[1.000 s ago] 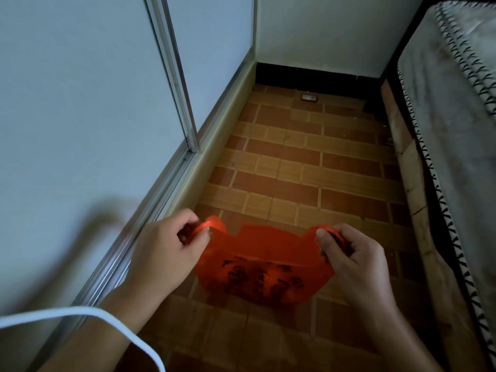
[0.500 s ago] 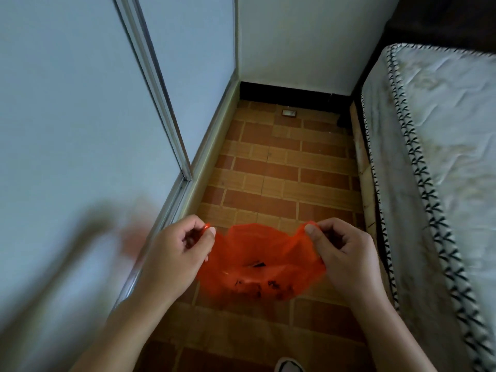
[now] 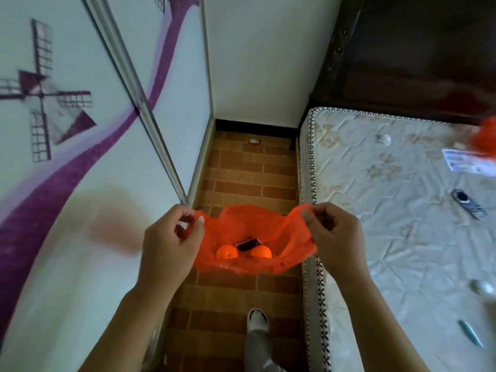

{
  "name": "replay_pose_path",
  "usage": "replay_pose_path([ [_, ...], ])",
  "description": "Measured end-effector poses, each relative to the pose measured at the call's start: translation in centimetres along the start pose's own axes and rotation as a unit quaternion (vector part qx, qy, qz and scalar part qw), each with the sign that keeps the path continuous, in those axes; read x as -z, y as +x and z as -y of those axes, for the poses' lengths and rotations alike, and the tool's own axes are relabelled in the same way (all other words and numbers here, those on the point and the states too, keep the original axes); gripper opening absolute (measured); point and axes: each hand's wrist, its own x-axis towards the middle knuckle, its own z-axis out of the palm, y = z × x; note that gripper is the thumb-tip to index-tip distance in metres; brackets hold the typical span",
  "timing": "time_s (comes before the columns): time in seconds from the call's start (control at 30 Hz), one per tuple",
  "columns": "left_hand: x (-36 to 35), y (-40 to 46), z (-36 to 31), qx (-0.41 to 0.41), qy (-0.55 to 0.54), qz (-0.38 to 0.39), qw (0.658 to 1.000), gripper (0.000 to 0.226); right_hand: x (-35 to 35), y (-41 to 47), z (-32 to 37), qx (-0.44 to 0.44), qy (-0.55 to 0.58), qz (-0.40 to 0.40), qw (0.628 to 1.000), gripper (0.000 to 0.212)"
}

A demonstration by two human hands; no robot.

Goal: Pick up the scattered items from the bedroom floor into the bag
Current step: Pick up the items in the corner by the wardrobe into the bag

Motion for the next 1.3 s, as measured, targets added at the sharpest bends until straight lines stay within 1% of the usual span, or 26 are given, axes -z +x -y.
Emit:
replay_pose_path([
  [0.07,2.6,-0.8,-4.1,-0.010,0.001,-0.013,1.000,0.029,2.8,-1.0,3.8,0.001,0.010,-0.016,1.000,0.013],
  [0.2,6.1,-1.8,-10.1,-0.019,-0.009,-0.045,0.999,0.017,7.2,-2.7,9.3,0.008,0.037,-0.031,0.999,0.012],
  [0.33,7.7,-1.8,-13.4,-0.036,-0.004,-0.065,0.997,0.006,10.0,-3.8,12.1,0.011,0.036,-0.038,0.999,0.014],
  [0.43,7.8,-1.0,-15.4,-0.040,-0.013,-0.067,0.997,0.004,11.6,-3.7,13.1,0.011,0.040,-0.045,0.998,0.013],
  [0.57,6.6,0.1,-17.3,-0.052,-0.004,-0.066,0.996,0.003,13.3,-2.5,12.9,-0.005,0.047,-0.047,0.998,0.013],
  [0.7,4.7,1.8,-18.7,-0.032,-0.005,-0.067,0.997,0.005,14.4,0.2,12.9,-0.010,0.069,-0.024,0.997,0.014],
  [0.83,3.3,4.5,-20.4,-0.015,0.008,-0.076,0.997,0.007,15.1,4.0,13.7,0.009,0.062,-0.006,0.998,0.016],
  [1.0,2.3,7.9,-21.8,-0.021,0.016,-0.089,0.996,0.007,16.1,9.0,14.2,0.032,0.048,-0.011,0.998,0.013],
  [1.1,2.0,9.7,-22.3,-0.023,0.023,-0.093,0.995,0.005,16.3,11.4,14.6,0.039,0.056,-0.018,0.997,0.012],
  [1.3,1.1,14.9,-22.0,-0.031,0.030,-0.107,0.993,0.007,16.0,16.4,15.6,0.048,0.072,-0.036,0.996,0.013],
])
